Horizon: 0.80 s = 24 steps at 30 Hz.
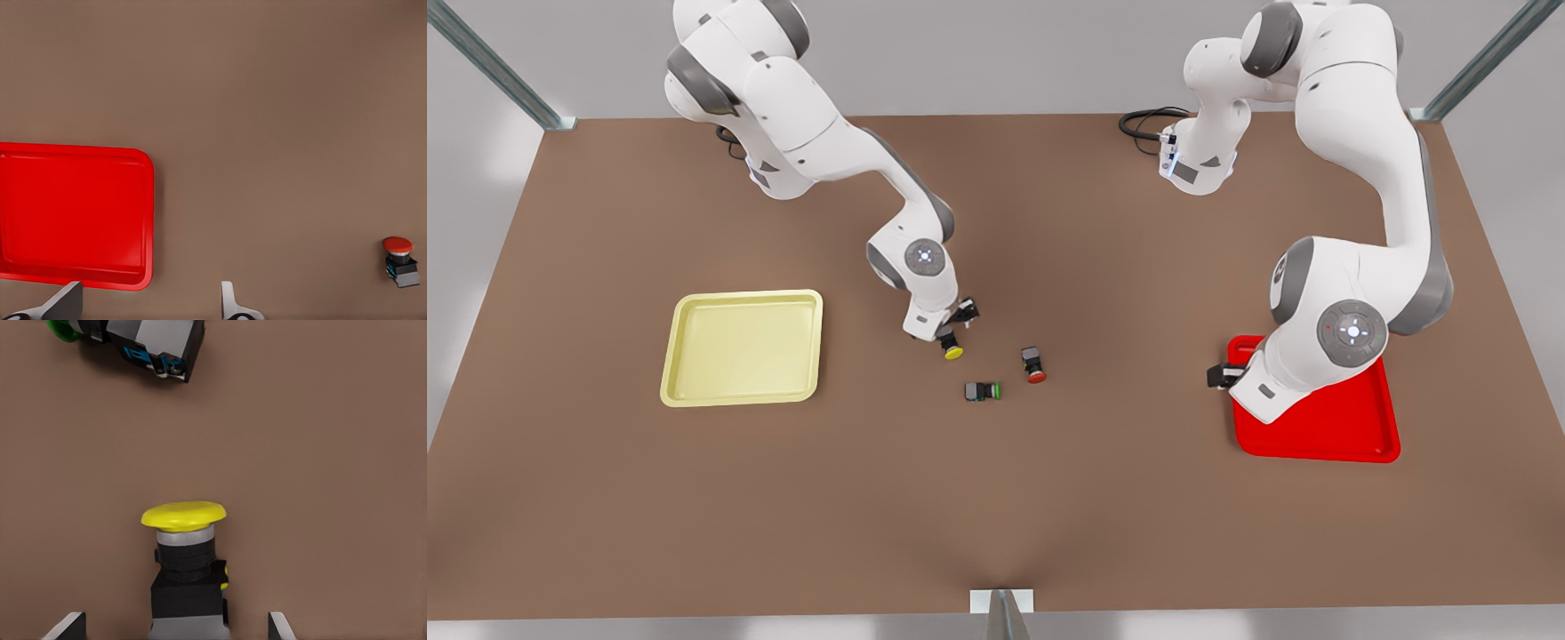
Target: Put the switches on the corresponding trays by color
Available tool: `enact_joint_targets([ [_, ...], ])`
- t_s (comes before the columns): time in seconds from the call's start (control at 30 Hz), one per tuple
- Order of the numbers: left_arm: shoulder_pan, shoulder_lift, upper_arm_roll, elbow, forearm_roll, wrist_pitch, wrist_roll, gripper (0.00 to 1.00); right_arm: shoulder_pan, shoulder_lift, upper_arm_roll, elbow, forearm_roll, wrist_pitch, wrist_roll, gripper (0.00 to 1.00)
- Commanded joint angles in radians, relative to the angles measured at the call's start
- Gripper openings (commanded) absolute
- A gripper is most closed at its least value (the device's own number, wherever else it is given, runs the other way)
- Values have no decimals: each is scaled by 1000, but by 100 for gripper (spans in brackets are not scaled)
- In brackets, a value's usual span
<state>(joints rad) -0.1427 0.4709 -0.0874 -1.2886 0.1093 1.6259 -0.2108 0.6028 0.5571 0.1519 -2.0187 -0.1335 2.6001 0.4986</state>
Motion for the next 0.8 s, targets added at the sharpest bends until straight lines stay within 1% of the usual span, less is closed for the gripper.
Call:
enact_joint_targets([
  [0.0, 0, 0, 0, 0, 0, 2, 1, 100, 0, 1, 0, 0, 0, 0, 0, 100],
  [0.03, 0, 0, 0, 0, 0, 5, 1, 100, 0, 3, 0, 0, 0, 0, 0, 91],
  [0.07, 0, 2, 0, 0, 0, 6, 1, 100, -2, 6, 0, 0, 0, 0, 2, 90],
  [0.13, 0, 2, 0, 0, 0, 6, 1, 100, -2, 10, 0, 0, 0, 0, 2, 76],
  [0.2, 0, 2, 0, 0, 0, 6, 1, 100, -2, 10, 0, -2, 0, 2, 3, 74],
  [0.23, 0, 2, 0, 0, 0, 6, 1, 100, -2, 17, 0, 0, 0, 6, 3, 69],
  [0.37, 0, 2, 0, 0, 0, 6, 1, 100, -3, 36, -11, 3, 0, 35, 2, 65],
  [0.77, 0, 0, 0, 0, 0, 6, 1, 100, -3, 29, -11, 3, 0, 29, 3, 55],
])
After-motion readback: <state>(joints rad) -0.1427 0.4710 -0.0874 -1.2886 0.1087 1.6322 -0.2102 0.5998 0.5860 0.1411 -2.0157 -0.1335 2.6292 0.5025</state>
